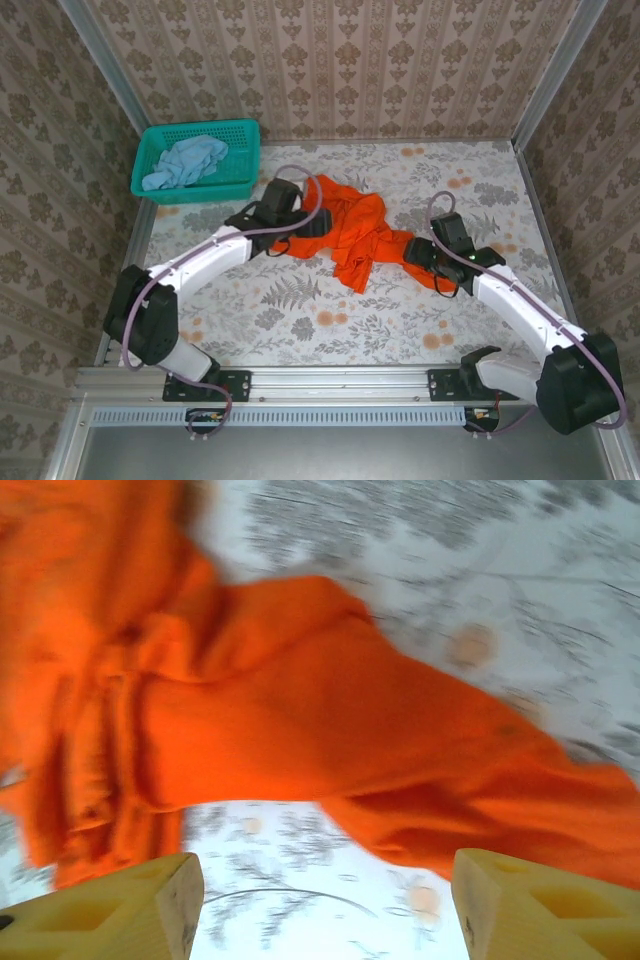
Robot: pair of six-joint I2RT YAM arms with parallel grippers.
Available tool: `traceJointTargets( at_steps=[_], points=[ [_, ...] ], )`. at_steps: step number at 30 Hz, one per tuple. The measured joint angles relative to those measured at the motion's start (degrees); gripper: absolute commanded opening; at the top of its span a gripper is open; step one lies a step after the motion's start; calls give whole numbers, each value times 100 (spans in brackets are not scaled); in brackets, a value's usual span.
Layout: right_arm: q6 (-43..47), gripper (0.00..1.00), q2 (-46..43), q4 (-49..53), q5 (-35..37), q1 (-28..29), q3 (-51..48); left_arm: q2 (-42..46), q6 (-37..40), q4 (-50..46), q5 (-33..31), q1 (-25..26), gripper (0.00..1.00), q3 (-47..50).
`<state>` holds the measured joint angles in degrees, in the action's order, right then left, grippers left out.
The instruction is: Fold and stack the t-shirts
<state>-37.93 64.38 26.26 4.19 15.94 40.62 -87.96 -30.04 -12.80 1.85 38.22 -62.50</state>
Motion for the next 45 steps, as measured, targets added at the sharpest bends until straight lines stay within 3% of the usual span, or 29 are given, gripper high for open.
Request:
traceJointTargets(
  at_steps=[6, 12, 14, 16, 19, 21, 24, 25, 29, 37, 41, 45],
  points=[
    [-562, 64, -380, 2, 4, -863, -966, -922, -133, 170, 273, 339, 91, -42],
    [-715, 69, 188, -203, -214, -1438, -1034, -1993, -343, 304, 704, 457, 80, -492],
    [-748, 67, 400, -273, -278, -1515, -1034, -2133, -378, 363, 752, 516, 70, -634],
    [-785, 62, 544, -367, -361, -1558, -1034, -2205, -437, 413, 796, 575, 54, -739],
    [-885, 46, 741, -557, -485, -1593, -1034, -2302, -498, 518, 861, 645, 29, -866],
    [-890, 28, 848, -562, -481, -1665, -1034, -2330, -503, 542, 874, 678, 22, -881],
    [-894, 17, 855, -509, -542, -1823, -1069, -2330, -476, 518, 839, 686, 2, -881],
    [-887, 13, 855, -498, -546, -1843, -1071, -2330, -463, 507, 822, 686, 0, -881],
    [-872, 0, 866, -702, -660, -1862, -1075, -2260, -380, 404, 741, 686, 0, -881],
    [-848, 0, 415, -981, -835, -1825, -728, -1735, -162, 22, 699, 553, 0, -1508],
    [-741, 0, 575, -1119, -898, -1827, 369, -1781, -70, -114, 839, 101, 0, -2927],
    [-479, 0, 944, -1137, -894, -1845, 1926, -2374, 11, -363, 1338, -557, 0, -5436]
  ],
)
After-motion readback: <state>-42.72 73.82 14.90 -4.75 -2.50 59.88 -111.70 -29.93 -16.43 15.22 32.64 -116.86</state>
